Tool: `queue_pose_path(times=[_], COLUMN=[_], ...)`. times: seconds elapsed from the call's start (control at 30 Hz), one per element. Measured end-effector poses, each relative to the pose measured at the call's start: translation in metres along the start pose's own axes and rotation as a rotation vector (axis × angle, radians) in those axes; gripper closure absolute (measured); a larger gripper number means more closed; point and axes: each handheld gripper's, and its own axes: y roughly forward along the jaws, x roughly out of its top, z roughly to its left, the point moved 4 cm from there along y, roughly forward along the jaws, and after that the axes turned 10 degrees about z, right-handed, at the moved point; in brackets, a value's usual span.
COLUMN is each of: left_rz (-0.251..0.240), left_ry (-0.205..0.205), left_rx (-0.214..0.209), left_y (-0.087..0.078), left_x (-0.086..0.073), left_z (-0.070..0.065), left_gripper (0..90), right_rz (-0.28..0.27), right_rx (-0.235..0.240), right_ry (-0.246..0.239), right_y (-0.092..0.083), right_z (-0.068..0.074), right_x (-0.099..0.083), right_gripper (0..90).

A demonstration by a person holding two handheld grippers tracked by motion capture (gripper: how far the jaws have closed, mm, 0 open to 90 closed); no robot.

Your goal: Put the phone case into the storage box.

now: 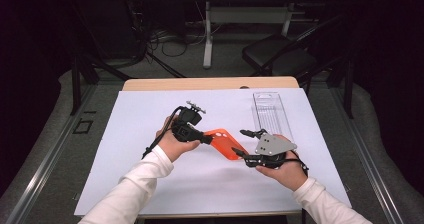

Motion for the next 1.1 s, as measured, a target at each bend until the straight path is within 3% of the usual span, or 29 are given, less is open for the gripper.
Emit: queue_pose_path(times=[0.57,1.1], left_rz=[0.111,0.193], left_ry=[-0.124,-0.165], left_rx=[-0.071,-0.026], left_y=[0.003,0.000], left_x=[0.003,0.015], left_z=[0.007,0.008], left_gripper=[80.0,80.1], right_rz=[0.011,0.043], right_rx=[0.005,-0.003], right_ry=[-0.011,-0.009], right_y=[0.000,0.000], right_z=[0.000,-0.002], right_x=[0.000,0.003], right_gripper=[43.1,42.6])
